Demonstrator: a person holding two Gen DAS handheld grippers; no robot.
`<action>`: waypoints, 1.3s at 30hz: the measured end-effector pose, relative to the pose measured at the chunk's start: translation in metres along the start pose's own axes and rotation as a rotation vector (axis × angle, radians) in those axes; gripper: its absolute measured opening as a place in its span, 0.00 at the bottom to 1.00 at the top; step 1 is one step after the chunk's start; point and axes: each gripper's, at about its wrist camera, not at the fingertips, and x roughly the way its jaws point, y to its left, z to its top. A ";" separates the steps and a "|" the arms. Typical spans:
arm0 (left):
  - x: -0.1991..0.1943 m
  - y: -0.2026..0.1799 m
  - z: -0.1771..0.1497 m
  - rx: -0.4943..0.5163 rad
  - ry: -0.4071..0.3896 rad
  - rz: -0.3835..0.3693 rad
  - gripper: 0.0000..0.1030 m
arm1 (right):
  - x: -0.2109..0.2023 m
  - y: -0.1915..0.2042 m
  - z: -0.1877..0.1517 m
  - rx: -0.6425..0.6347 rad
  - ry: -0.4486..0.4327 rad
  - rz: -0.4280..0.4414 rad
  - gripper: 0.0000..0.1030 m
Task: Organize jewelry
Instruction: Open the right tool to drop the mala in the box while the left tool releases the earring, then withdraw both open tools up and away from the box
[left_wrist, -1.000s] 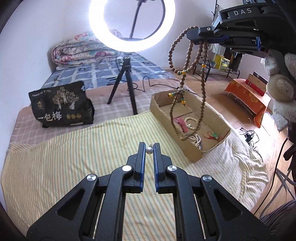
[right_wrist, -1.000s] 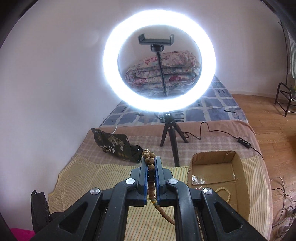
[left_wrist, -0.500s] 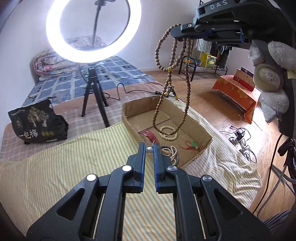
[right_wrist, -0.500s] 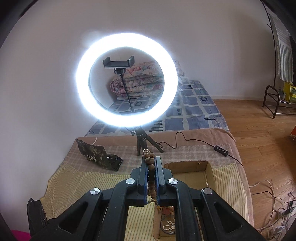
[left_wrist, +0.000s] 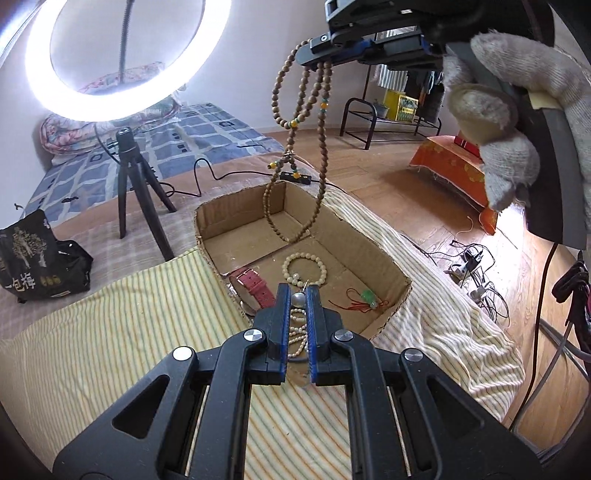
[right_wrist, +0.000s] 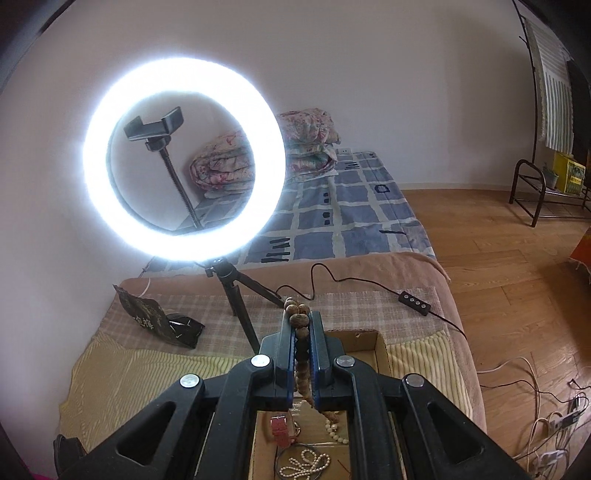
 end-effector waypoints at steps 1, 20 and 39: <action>0.004 -0.001 0.001 -0.001 0.002 -0.002 0.06 | 0.004 -0.003 0.001 0.006 0.003 0.000 0.04; 0.052 -0.004 0.004 0.021 0.040 -0.011 0.06 | 0.085 -0.034 -0.018 0.039 0.101 0.006 0.07; 0.038 0.000 0.001 -0.009 0.026 0.012 0.49 | 0.076 -0.027 -0.031 0.021 0.105 -0.116 0.88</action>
